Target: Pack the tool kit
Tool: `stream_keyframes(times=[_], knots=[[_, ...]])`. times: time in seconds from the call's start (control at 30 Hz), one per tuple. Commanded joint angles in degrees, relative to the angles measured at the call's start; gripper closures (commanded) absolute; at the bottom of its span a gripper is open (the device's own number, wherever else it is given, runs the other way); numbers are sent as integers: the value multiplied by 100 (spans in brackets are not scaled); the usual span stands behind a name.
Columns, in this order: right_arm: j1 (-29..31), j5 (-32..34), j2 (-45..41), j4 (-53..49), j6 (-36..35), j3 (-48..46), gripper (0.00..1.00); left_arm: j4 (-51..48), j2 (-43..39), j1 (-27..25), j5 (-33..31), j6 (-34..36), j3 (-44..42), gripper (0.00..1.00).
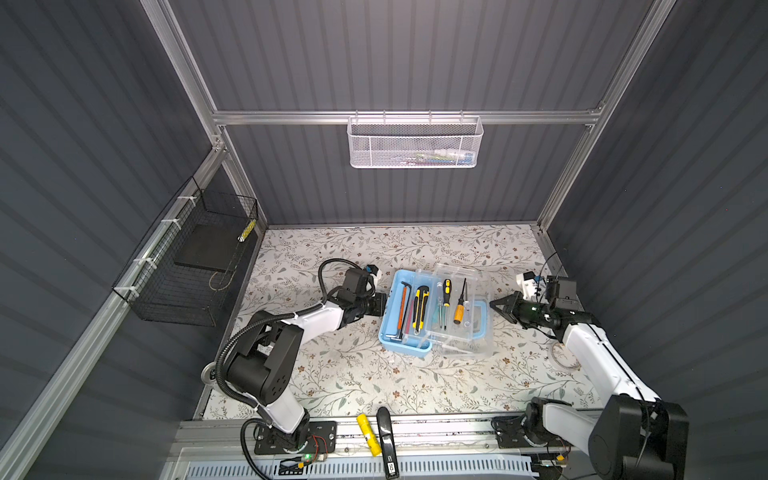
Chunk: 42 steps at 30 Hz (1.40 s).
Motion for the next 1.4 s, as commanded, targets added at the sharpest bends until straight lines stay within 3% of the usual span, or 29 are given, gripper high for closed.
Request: stream_keyframes(times=[0.0, 0.13, 0.4, 0.8, 1.37], knots=[[108, 8, -18, -337, 11, 123, 100, 213, -171, -117, 321, -9, -76, 100], [107, 566, -76, -594, -19, 180, 100, 195, -196, -111, 280, 2, -112, 100], [107, 814, 26, -614, -17, 181, 100, 200, -249, -117, 218, 8, -152, 100], [90, 1871, 165, -977, -187, 176, 100, 159, -233, -111, 172, 27, -99, 100], [-157, 1935, 1179, -403, -349, -109, 100, -155, 55, -107, -196, 219, -31, 100]])
